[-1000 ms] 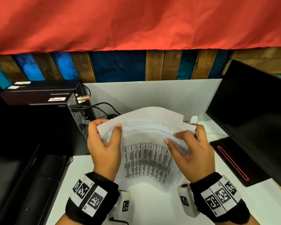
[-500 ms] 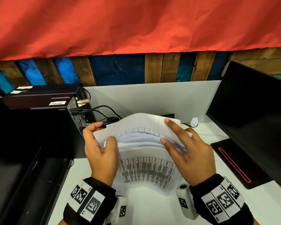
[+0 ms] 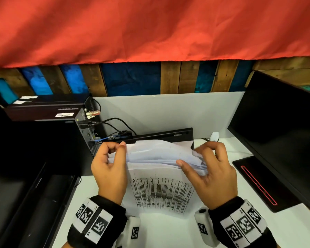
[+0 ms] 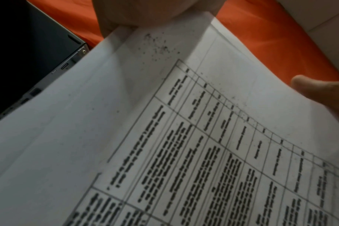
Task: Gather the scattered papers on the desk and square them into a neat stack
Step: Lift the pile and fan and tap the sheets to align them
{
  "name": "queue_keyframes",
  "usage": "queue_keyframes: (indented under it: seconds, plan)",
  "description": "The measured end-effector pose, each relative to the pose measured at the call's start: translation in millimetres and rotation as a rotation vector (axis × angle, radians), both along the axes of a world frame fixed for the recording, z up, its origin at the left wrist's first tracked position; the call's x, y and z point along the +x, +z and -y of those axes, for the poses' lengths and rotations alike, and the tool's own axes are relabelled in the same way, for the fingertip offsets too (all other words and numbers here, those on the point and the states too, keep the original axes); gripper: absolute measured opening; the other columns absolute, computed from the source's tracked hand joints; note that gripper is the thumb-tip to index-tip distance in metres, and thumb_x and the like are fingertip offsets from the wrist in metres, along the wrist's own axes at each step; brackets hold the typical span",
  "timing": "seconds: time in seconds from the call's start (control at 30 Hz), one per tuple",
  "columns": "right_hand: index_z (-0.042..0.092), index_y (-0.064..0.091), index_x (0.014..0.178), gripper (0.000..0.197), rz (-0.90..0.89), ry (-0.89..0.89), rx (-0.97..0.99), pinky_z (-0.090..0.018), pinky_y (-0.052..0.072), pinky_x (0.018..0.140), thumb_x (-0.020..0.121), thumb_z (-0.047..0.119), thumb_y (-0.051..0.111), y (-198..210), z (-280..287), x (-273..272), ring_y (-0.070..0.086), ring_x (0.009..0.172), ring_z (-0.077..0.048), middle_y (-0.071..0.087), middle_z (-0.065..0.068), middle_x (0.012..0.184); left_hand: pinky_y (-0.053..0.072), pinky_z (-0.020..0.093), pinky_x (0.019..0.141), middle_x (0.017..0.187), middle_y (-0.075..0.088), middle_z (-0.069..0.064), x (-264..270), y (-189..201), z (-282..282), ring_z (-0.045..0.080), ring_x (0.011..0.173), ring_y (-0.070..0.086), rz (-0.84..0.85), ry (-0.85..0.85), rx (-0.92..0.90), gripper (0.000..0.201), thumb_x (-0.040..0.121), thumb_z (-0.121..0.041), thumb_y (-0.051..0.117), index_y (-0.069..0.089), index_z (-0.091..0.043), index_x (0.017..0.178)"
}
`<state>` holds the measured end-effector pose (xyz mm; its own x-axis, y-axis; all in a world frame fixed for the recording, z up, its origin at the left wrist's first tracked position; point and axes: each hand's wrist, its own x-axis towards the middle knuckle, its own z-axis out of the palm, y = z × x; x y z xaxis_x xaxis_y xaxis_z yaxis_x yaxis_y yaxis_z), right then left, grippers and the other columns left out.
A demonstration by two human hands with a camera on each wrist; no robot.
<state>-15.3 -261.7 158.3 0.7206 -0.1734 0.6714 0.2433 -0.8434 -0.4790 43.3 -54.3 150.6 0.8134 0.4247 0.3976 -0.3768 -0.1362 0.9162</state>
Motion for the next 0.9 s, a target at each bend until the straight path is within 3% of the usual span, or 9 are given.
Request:
queue_keyframes:
  seconds: [0.07,0.1,0.2,0.3,0.47,0.63,0.7,0.8,0.9]
  plan:
    - [0.029,0.063,0.121,0.060,-0.015,0.052,-0.002,-0.023,0.054,0.052,0.074,0.067,0.061,0.7,-0.3,-2.5,0.058,0.069,-0.007,0.051,0.003,0.110,0.043,0.014,0.065,0.068,0.057,-0.004,-1.5,1.1,-1.2,0.000,0.065,0.051,0.010,-0.018,-0.007,0.022,0.085,-0.028,0.061,0.061,-0.009,0.074]
    - [0.034,0.061,0.124,0.061,-0.031,0.069,-0.023,-0.023,0.054,0.053,0.073,0.068,0.061,1.0,-0.6,-3.3,0.055,0.070,-0.004,0.051,0.003,0.112,0.043,0.014,0.065,0.069,0.057,-0.001,-2.7,2.4,-0.1,0.002,0.065,0.051,0.021,-0.028,-0.016,0.027,0.085,-0.032,0.063,0.062,-0.008,0.075]
    - [0.033,0.069,0.113,0.056,-0.048,0.094,-0.040,-0.024,0.054,0.053,0.073,0.070,0.060,0.6,-0.6,-1.6,0.050,0.070,0.000,0.054,0.002,0.111,0.044,0.011,0.067,0.071,0.059,0.004,-4.9,7.2,5.8,0.005,0.066,0.052,0.031,-0.057,-0.047,0.037,0.079,-0.036,0.072,0.062,0.000,0.077]
    - [0.028,0.072,0.108,0.051,-0.026,0.141,-0.029,-0.025,0.055,0.053,0.073,0.064,0.066,-1.3,1.1,0.2,0.055,0.067,-0.004,0.058,-0.001,0.107,0.043,0.007,0.065,0.070,0.058,0.000,-4.6,9.2,7.9,0.001,0.064,0.051,0.008,-0.047,-0.021,0.038,0.071,-0.038,0.074,0.062,-0.003,0.076]
    - [0.024,0.076,0.096,0.042,0.005,0.163,-0.046,-0.027,0.055,0.053,0.073,0.058,0.071,-8.9,4.0,-0.5,0.060,0.067,-0.010,0.059,-0.001,0.100,0.043,0.007,0.064,0.068,0.059,0.000,-6.2,8.6,6.4,0.002,0.063,0.052,-0.009,-0.065,0.023,0.034,0.071,-0.037,0.075,0.065,-0.006,0.078]
    - [0.027,0.066,0.119,0.053,0.026,0.175,-0.046,-0.023,0.055,0.057,0.073,0.053,0.074,-11.8,4.8,0.7,0.058,0.070,-0.008,0.057,0.002,0.097,0.044,0.007,0.077,0.082,0.072,-0.003,-5.5,7.8,5.1,0.000,0.079,0.064,-0.012,-0.120,0.113,0.003,0.083,-0.019,0.073,0.074,-0.022,0.082]
    - [0.023,0.070,0.112,0.049,0.025,0.167,0.010,-0.026,0.055,0.058,0.073,0.053,0.074,-11.5,6.9,2.6,0.059,0.072,-0.008,0.058,0.002,0.097,0.042,0.004,0.076,0.082,0.071,-0.003,-4.7,7.7,2.7,-0.003,0.079,0.062,0.008,-0.139,0.156,0.010,0.085,-0.015,0.069,0.071,-0.024,0.080]
    - [0.015,0.070,0.099,0.047,0.035,0.189,0.087,-0.021,0.053,0.067,0.069,0.050,0.078,-10.9,12.1,4.5,0.058,0.083,-0.002,0.058,0.003,0.097,0.042,0.007,0.075,0.080,0.068,-0.001,-2.2,5.8,-3.0,-0.002,0.077,0.059,0.023,-0.159,0.200,0.011,0.087,-0.014,0.067,0.069,-0.019,0.078]
    - [0.027,0.057,0.112,0.069,-0.056,0.257,0.352,-0.018,0.052,0.076,0.053,0.041,0.089,-12.8,14.1,4.4,0.059,0.098,-0.001,0.057,0.011,0.105,0.043,0.010,0.076,0.077,0.066,-0.003,0.9,2.4,-8.9,-0.001,0.075,0.058,0.041,-0.173,0.222,0.015,0.088,-0.009,0.067,0.067,-0.019,0.076]
